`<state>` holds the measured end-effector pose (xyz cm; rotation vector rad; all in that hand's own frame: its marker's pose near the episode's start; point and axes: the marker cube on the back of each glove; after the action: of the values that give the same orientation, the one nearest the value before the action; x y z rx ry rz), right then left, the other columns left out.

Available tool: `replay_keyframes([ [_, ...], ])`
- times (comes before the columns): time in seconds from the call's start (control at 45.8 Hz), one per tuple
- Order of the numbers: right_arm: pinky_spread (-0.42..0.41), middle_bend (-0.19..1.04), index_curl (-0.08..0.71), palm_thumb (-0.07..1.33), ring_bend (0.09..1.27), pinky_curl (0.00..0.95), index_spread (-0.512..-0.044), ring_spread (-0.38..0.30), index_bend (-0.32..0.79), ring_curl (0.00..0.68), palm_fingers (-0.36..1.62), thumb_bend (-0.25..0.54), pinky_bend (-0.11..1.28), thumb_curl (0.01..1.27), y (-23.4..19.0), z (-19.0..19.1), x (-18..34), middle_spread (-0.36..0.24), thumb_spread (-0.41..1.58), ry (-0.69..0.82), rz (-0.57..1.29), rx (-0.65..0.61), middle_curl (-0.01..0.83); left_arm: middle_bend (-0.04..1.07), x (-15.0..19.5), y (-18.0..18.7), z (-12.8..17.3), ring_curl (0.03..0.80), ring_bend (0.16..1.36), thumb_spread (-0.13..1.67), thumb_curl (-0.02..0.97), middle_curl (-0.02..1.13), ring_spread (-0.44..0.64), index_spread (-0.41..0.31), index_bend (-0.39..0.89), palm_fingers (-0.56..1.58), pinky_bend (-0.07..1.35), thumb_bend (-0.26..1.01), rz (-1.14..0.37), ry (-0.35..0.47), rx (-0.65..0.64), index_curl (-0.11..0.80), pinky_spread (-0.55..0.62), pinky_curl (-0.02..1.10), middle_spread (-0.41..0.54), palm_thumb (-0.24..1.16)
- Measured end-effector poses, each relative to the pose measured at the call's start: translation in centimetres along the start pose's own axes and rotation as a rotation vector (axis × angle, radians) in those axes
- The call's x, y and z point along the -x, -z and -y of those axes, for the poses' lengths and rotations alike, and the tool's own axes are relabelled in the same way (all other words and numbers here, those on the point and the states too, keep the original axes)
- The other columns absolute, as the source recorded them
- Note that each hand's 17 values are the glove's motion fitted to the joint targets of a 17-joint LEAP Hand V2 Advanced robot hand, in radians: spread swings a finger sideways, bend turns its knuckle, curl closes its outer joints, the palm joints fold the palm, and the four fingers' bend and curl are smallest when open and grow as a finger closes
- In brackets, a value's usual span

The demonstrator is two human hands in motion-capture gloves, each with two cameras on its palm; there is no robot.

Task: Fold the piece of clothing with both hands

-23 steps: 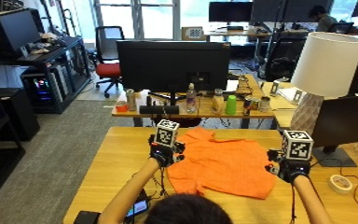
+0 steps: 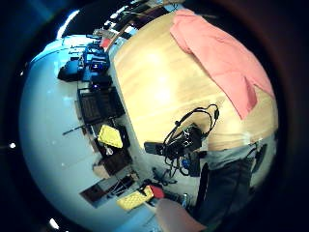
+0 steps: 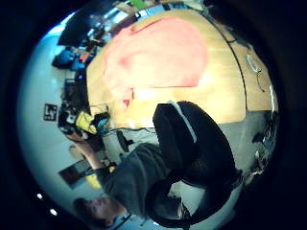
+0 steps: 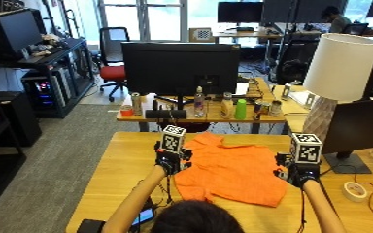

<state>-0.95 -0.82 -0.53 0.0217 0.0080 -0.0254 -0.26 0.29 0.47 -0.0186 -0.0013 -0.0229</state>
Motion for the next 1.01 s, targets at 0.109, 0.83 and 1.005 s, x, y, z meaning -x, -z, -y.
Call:
replay_keyframes([
  [0.109,0.179,0.27,0.157,0.4,0.47,0.292,-0.347,0.042,0.11,0.264,0.42,0.135,0.5,0.15,0.1,-0.1,0.2,-0.057,1.2,0.009,-0.001,0.003,0.283,0.18,0.1,0.2,-0.1,0.23,0.65,0.85,0.04,0.16,0.35,-0.058,0.15,0.05,0.5,-0.09,0.006,0.018,-0.002,0.19,0.41,0.26,0.195,-0.13],
  [0.83,0.183,0.24,0.161,0.52,0.49,0.346,-0.362,0.037,0.09,0.314,0.33,0.004,0.55,0.24,1.1,-1.0,0.3,-0.062,1.16,0.057,0.013,0.017,0.353,0.18,-1.4,0.9,-0.2,0.272,0.74,0.88,0.151,0.24,0.36,0.001,0.09,-0.06,0.57,-0.04,0.044,-0.012,-0.044,0.187,0.42,0.32,0.229,-0.04],
  [1.005,0.179,0.25,0.16,0.53,0.5,0.351,-0.362,0.032,0.09,0.324,0.33,-0.017,0.56,0.25,1.4,-1.2,0.3,-0.061,1.14,0.057,0.027,-0.01,0.362,0.17,-1.4,0.7,-0.1,0.273,0.74,0.9,0.181,0.25,0.35,-0.002,0.12,-0.04,0.57,-0.03,0.038,-0.016,-0.046,0.189,0.41,0.33,0.231,-0.01],
])
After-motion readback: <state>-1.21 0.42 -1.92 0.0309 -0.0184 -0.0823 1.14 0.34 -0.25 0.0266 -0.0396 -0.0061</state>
